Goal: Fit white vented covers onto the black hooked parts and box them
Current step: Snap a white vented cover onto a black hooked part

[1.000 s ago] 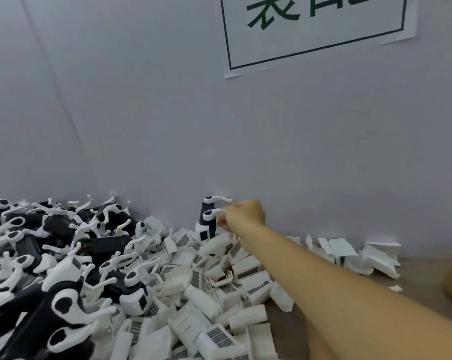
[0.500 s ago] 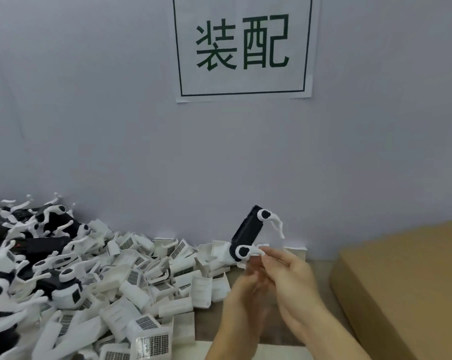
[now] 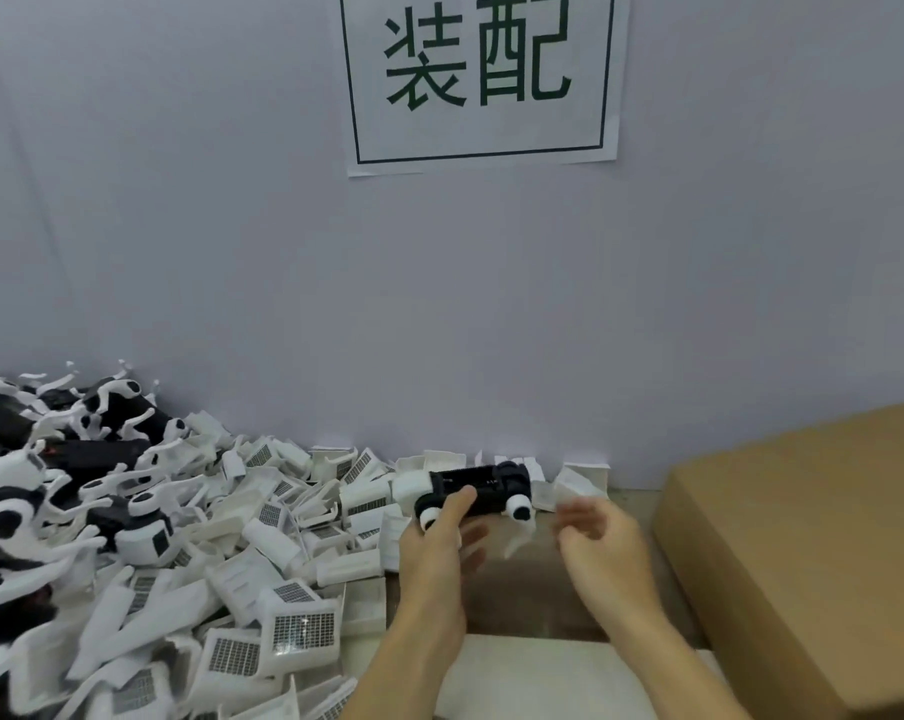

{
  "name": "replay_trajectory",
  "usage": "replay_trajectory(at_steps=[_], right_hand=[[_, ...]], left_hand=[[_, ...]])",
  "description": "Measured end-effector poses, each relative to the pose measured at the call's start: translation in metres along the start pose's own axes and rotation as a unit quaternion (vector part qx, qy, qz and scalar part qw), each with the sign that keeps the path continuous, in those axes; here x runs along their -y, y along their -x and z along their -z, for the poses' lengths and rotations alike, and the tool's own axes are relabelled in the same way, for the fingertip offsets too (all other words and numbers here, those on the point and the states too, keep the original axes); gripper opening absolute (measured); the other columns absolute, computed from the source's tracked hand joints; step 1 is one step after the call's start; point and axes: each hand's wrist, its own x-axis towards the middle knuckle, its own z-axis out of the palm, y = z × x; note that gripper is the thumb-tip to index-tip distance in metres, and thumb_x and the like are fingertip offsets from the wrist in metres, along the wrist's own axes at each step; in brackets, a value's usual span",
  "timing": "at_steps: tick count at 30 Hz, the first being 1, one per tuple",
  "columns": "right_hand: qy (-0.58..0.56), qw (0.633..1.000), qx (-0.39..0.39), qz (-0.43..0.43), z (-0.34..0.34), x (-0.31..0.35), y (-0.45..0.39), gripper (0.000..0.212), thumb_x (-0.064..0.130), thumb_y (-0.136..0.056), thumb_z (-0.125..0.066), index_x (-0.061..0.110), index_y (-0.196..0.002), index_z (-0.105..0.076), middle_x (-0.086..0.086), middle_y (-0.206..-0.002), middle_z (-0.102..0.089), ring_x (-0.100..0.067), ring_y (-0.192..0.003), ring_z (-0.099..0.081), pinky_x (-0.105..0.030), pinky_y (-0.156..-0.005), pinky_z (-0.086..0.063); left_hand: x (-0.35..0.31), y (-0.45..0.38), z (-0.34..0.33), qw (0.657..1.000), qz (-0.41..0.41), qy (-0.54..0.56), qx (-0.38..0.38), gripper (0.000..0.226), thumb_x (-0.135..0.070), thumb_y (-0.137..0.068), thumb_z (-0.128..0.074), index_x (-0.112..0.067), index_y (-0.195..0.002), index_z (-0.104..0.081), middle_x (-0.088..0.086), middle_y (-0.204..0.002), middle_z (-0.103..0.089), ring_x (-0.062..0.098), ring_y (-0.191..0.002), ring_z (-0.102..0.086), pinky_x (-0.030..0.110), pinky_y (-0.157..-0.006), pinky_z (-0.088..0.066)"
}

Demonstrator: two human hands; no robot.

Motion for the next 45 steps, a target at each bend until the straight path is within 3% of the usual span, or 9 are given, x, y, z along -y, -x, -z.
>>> replay_trajectory(at_steps=[3,5,8,17,22,26,33,39,45], right_hand=[[-0.036,0.988,0.120,0.085,0.011,0.002,-0.002,0.054,-0.003,-0.092,-0.056,0.037,-0.129,-0.054,0.023,-0.129,-0.054,0.007,-0.117,-0.051,-0.014,-0.076,-0.049],[-0.005,0.975,0.200,0.099,0.012,0.001,-0.002,0.056,0.000,-0.093,-0.059,0.039,-0.134,-0.051,0.024,-0.130,-0.052,0.016,-0.108,-0.054,-0.010,-0.072,-0.052],[0.088,0.971,0.184,0.123,0.012,-0.003,-0.005,0.049,0.005,-0.094,-0.064,0.034,-0.131,-0.054,0.027,-0.122,-0.051,0.029,-0.103,-0.046,0.003,-0.078,-0.041],[-0.003,0.987,0.114,0.111,0.010,-0.001,-0.009,0.025,0.019,-0.088,-0.073,0.044,-0.083,-0.076,0.016,-0.092,-0.073,0.001,-0.087,-0.067,-0.009,-0.071,-0.050],[-0.097,0.993,0.037,0.061,0.002,-0.004,-0.010,0.003,0.027,-0.086,-0.075,0.027,-0.089,-0.077,0.014,-0.084,-0.076,-0.001,-0.082,-0.070,-0.009,-0.064,-0.050],[-0.133,0.990,-0.025,0.028,-0.006,-0.006,-0.008,0.018,0.035,-0.083,-0.078,0.019,-0.091,-0.074,0.005,-0.080,-0.075,-0.002,-0.074,-0.070,-0.010,-0.055,-0.048],[0.102,0.982,0.088,0.136,-0.019,-0.011,0.002,0.042,0.058,-0.063,-0.071,0.046,-0.102,-0.058,0.020,-0.100,-0.064,0.009,-0.096,-0.057,-0.011,-0.074,-0.049],[0.151,0.966,0.151,0.145,-0.026,-0.013,0.006,0.027,0.034,-0.079,-0.072,0.042,-0.102,-0.060,0.017,-0.094,-0.069,0.005,-0.089,-0.063,-0.013,-0.072,-0.052],[0.210,0.957,0.130,0.152,-0.024,-0.006,0.004,0.031,0.037,-0.072,-0.070,0.035,-0.103,-0.065,0.013,-0.085,-0.071,-0.004,-0.080,-0.066,-0.028,-0.071,-0.058]], left_hand=[[0.007,0.003,-0.009,0.995,-0.030,-0.094,-0.002,0.025,-0.030,-0.081,-0.080,-0.018,-0.100,-0.069,-0.002,-0.085,-0.078,0.017,-0.082,-0.076,0.034,-0.075,-0.057],[0.006,0.001,-0.004,0.987,-0.058,-0.151,0.017,0.020,-0.030,-0.081,-0.081,-0.018,-0.095,-0.073,-0.001,-0.085,-0.078,0.015,-0.080,-0.074,0.029,-0.070,-0.057],[0.010,0.004,-0.006,0.977,-0.078,-0.194,0.047,0.014,-0.026,-0.077,-0.085,-0.016,-0.083,-0.077,0.006,-0.080,-0.077,0.017,-0.077,-0.073,0.027,-0.069,-0.060],[0.002,0.003,-0.004,0.996,0.009,-0.020,0.081,0.051,-0.038,-0.064,-0.085,-0.004,-0.100,-0.076,0.023,-0.101,-0.075,0.035,-0.094,-0.075,0.030,-0.070,-0.060],[0.001,0.002,-0.003,0.992,0.062,0.041,0.098,0.057,-0.046,-0.073,-0.077,-0.006,-0.114,-0.071,0.018,-0.110,-0.075,0.029,-0.101,-0.074,0.039,-0.083,-0.055],[0.002,0.003,-0.007,0.992,0.039,0.002,0.119,0.058,-0.051,-0.077,-0.070,-0.010,-0.117,-0.070,0.007,-0.114,-0.075,0.017,-0.104,-0.073,0.036,-0.085,-0.051],[0.008,0.001,-0.009,0.992,-0.068,-0.098,0.028,0.036,-0.044,-0.081,-0.074,-0.011,-0.097,-0.079,0.008,-0.087,-0.078,0.017,-0.075,-0.074,0.024,-0.055,-0.052],[0.011,-0.003,-0.007,0.982,-0.126,-0.140,-0.029,0.020,-0.030,-0.091,-0.071,-0.011,-0.093,-0.078,0.003,-0.085,-0.079,0.018,-0.085,-0.076,0.035,-0.082,-0.059],[0.015,-0.001,-0.011,0.978,-0.130,-0.165,-0.006,0.015,-0.028,-0.093,-0.069,-0.014,-0.095,-0.075,-0.002,-0.084,-0.079,0.009,-0.081,-0.075,0.017,-0.067,-0.053]])
